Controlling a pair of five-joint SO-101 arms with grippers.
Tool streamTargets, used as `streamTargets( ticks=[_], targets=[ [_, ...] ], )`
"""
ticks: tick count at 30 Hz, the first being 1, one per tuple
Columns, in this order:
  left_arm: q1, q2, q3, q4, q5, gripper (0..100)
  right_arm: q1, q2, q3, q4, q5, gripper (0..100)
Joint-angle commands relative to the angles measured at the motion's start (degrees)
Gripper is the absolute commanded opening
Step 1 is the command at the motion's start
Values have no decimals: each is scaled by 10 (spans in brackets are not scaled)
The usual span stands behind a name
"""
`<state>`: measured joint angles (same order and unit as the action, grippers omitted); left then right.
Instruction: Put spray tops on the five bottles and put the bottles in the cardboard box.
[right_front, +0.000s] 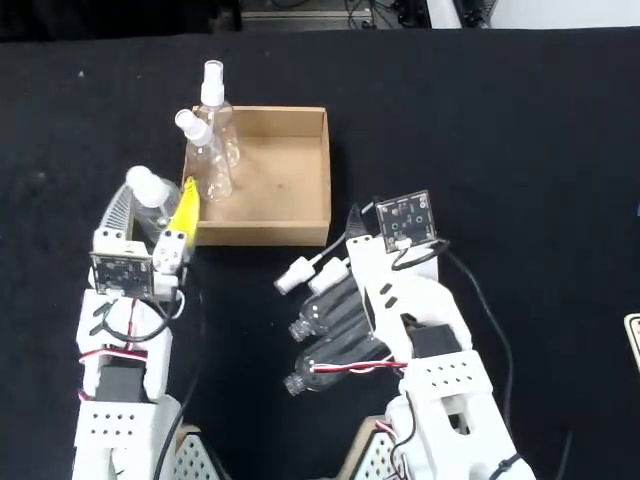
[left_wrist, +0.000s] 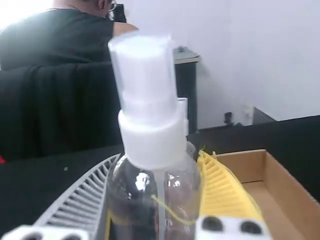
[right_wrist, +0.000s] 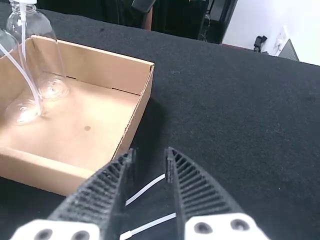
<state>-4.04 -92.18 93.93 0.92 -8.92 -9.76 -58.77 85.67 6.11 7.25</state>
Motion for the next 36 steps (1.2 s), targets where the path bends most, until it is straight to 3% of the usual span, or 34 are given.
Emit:
streamTargets(
  ticks=[1, 7, 12, 17, 36],
  targets=[
    [17, -14, -29, -3, 42, 30, -8, -22, -3, -18, 4, 81],
    [19, 31, -29, -65, 59, 30, -8, -22, -3, -18, 4, 81],
    [19, 159, -78, -127, 61, 30, -8, -22, -3, -18, 3, 81],
    [29, 274, -133, -134, 61, 30, -8, -22, -3, -18, 5, 81],
    [46, 319, -144, -200, 61, 30, -8, -24, -3, -18, 4, 81]
  ],
)
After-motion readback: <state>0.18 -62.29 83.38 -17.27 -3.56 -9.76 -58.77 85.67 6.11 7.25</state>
